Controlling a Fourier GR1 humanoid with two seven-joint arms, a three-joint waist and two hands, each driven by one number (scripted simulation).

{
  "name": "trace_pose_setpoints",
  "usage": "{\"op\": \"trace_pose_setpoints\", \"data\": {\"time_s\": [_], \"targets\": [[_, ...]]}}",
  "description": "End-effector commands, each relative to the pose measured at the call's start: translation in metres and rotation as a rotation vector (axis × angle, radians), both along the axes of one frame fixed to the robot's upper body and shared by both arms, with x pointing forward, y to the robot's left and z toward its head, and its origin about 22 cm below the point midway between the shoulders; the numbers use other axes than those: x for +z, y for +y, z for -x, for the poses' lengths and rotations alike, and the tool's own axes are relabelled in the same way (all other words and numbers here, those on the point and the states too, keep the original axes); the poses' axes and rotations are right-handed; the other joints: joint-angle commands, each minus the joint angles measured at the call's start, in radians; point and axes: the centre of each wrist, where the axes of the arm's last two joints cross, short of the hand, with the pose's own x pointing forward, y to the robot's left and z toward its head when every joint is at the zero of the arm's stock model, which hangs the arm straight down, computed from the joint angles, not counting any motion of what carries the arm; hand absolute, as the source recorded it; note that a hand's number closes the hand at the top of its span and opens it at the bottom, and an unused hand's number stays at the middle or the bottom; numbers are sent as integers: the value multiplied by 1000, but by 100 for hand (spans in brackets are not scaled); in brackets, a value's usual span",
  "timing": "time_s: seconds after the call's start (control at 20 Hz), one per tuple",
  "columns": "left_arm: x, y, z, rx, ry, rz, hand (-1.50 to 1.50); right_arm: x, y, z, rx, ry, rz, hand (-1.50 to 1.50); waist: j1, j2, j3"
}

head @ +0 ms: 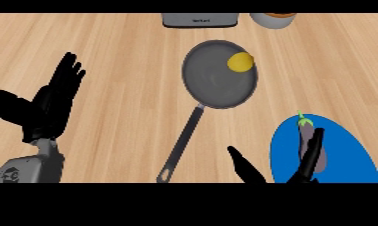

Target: Pick the lemon from the plate and place it in the pan

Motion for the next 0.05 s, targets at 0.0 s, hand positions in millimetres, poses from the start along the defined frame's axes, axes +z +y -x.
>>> {"op": "trace_pose_setpoints", "data": {"time_s": [0.0], "targets": [[-1, -1, -5, -18, -1, -5, 0, 3, -2, 5, -38, -17, -13, -150, 12, 4, 0]]}}
